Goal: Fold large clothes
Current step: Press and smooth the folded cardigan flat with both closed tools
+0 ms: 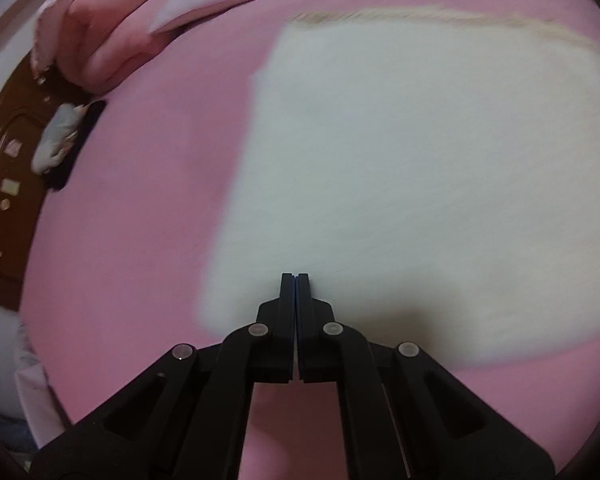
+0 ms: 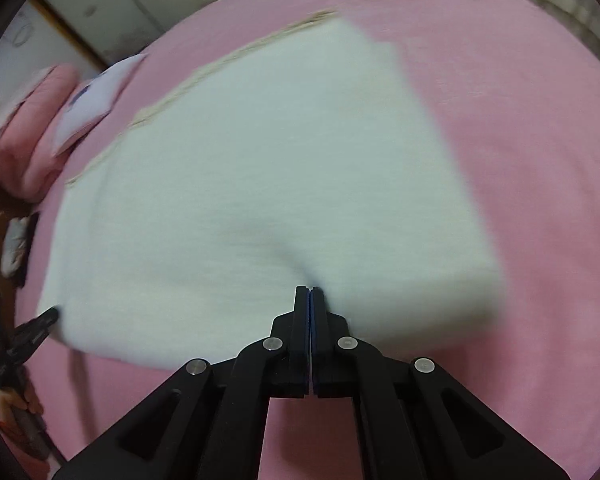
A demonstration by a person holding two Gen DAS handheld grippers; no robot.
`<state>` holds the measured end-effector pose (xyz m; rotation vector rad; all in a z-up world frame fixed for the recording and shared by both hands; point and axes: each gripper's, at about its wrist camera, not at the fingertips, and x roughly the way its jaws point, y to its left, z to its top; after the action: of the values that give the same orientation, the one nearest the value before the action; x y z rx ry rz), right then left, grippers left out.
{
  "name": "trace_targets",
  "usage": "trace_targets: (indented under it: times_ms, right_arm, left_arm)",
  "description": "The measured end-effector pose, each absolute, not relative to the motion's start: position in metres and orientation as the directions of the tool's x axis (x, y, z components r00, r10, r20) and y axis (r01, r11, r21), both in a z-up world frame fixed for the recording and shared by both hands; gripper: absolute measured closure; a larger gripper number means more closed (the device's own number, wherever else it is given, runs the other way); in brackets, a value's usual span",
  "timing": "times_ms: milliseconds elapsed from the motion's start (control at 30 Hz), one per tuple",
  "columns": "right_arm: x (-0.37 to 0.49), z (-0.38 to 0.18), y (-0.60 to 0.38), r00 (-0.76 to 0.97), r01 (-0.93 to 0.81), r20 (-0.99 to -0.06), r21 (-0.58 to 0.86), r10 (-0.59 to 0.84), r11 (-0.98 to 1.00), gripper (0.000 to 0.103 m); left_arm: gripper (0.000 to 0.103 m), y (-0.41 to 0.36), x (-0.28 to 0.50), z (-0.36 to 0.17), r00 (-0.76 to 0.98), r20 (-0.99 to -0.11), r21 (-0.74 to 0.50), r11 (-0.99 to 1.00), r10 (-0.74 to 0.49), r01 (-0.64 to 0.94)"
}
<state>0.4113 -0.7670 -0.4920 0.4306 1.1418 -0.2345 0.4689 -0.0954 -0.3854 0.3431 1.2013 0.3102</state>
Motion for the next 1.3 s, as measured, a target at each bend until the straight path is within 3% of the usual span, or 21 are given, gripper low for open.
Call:
trace_targets:
  times_ms: [200, 267, 333, 500, 567, 733, 900, 1067, 1300]
  right_arm:
    - [0.411, -0.490, -0.789, 0.349, 0.496, -0.929, 0.070, -0.125, 0.865, 0.103]
    - [0.420, -0.477, -0.759, 0.362, 0.473, -0.915, 0.014, -0.180, 0.881, 0.103]
    - [0.425, -0.463, -0.739, 0.434, 0.419, -0.893, 0.083, -0.120, 0.904, 0.103]
    - [0.446, -0.458, -0.674, 0.499, 0.218, -0.830, 0.400, 0.251, 0.890, 0.103]
    - [0.456, -0.467, -0.656, 0.468, 0.174, -0.814, 0.467, 0.344, 0.867, 0.103]
    - [0.474, -0.504, -0.635, 0.418, 0.183, -0.810, 0.520, 0.412, 0.835, 0.103]
    - [0.489, -0.533, -0.641, 0.448, 0.223, -0.787, 0.558, 0.424, 0.799, 0.103]
    - [0.572, -0.565, -0.640, 0.467, 0.253, -0.773, 0.582, 0.430, 0.773, 0.103]
    - [0.701, -0.588, -0.668, 0.502, 0.221, -0.720, 0.643, 0.479, 0.733, 0.103]
  left_arm:
    - [0.102, -0.059, 0.455, -0.387, 0.297, -0.870, 0.372, 0.920, 0.393, -0.126]
    - [0.102, -0.062, 0.440, -0.364, 0.324, -0.891, 0.276, 0.947, 0.316, -0.165]
    - [0.102, -0.071, 0.419, -0.341, 0.362, -0.919, 0.099, 0.981, 0.154, -0.166]
    - [0.102, -0.135, 0.407, -0.325, 0.339, -0.918, -0.228, 0.974, -0.208, -0.018]
    - [0.102, -0.161, 0.408, -0.332, 0.301, -0.901, -0.317, 0.948, -0.311, 0.030]
    - [0.102, -0.185, 0.424, -0.366, 0.197, -0.868, -0.463, 0.886, -0.456, 0.013]
    - [0.102, -0.189, 0.460, -0.387, 0.223, -0.838, -0.513, 0.859, -0.498, -0.008]
    - [0.102, -0.180, 0.517, -0.407, 0.273, -0.805, -0.565, 0.821, -0.527, -0.080]
    - [0.103, -0.155, 0.599, -0.421, 0.358, -0.801, -0.547, 0.829, -0.479, -0.115]
